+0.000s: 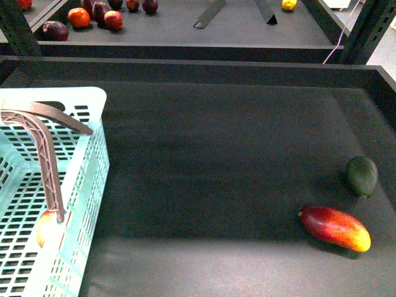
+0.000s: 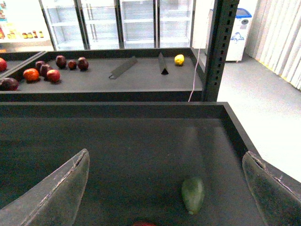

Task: Pick apple with right arm and hold basket with left

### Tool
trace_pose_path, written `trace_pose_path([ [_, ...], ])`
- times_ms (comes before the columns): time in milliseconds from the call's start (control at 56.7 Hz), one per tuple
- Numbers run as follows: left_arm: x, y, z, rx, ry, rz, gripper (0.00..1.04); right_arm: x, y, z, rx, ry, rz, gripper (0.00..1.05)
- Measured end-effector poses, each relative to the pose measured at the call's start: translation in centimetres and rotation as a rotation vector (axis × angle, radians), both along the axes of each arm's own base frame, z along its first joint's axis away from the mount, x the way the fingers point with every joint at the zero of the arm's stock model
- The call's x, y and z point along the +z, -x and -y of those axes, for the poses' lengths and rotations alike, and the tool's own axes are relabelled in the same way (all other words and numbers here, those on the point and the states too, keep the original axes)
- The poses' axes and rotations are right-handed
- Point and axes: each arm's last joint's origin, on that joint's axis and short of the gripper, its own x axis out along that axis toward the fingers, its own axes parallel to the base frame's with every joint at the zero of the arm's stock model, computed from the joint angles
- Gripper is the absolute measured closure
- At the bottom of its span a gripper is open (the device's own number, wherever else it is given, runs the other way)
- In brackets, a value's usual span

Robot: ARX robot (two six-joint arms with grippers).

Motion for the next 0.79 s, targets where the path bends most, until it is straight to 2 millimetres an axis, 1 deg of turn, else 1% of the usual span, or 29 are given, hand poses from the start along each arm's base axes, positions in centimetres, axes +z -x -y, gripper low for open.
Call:
trace_pose_path([
  [441,-0.01,0.00,0.00,0.000,0.000,0.000,1.01,0.00,0.00,0.00,0.000,0.000,0.000,0.09],
  [476,-0.01,0.00,0.00,0.000,0.001,0.000,1.00,0.00,0.00,0.00,0.000,0.000,0.000,0.09],
  [794,-0.01,0.00,0.00,0.000,0.000,0.000,0.45,0.00,0.00,0.00,0.000,0.000,0.000,0.09],
])
